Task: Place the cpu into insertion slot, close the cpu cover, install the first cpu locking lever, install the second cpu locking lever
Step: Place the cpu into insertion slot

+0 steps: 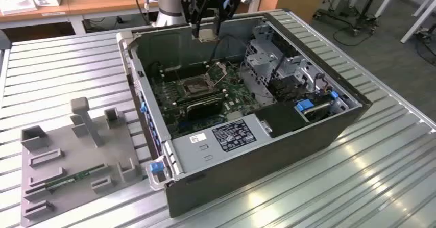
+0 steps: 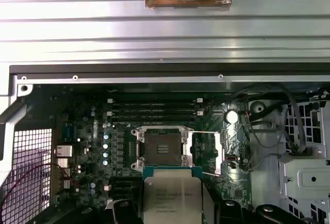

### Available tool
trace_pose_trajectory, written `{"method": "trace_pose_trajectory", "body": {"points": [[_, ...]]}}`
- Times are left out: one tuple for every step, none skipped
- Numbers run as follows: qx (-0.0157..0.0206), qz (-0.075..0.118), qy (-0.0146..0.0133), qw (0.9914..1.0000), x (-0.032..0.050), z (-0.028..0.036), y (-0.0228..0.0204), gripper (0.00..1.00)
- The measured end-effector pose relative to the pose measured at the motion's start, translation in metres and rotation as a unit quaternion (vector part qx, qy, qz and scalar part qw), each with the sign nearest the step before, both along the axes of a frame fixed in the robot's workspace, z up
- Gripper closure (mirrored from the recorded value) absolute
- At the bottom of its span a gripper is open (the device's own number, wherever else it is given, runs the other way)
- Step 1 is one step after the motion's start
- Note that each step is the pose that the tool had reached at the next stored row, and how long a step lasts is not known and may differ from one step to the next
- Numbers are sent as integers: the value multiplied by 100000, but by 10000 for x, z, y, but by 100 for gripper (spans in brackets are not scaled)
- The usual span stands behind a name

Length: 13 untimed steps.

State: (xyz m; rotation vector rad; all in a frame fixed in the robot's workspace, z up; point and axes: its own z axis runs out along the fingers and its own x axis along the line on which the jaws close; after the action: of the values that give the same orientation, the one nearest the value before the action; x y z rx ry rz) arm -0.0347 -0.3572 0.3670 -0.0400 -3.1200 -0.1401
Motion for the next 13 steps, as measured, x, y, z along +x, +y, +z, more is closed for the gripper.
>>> {"method": "trace_pose_trajectory", "body": {"points": [[0,1,0,100000,0,0,0,46],[0,-2,0,100000,0,0,0,46],[-1,-1,0,100000,0,0,0,46],[1,1,-1,100000,0,0,0,46],[-1,0,0,100000,0,0,0,46],[-3,0,0,100000,0,0,0,46],[-4,0,1,100000,0,0,0,46],[-4,0,3,100000,0,-1,0,46],[-3,-1,1,100000,0,-2,0,46],[-1,0,1,100000,0,-4,0,46],[5,0,-2,100000,0,-7,0,46],[-2,-14,1,100000,0,-9,0,46],[-1,-60,1,100000,0,-12,0,46]]}}
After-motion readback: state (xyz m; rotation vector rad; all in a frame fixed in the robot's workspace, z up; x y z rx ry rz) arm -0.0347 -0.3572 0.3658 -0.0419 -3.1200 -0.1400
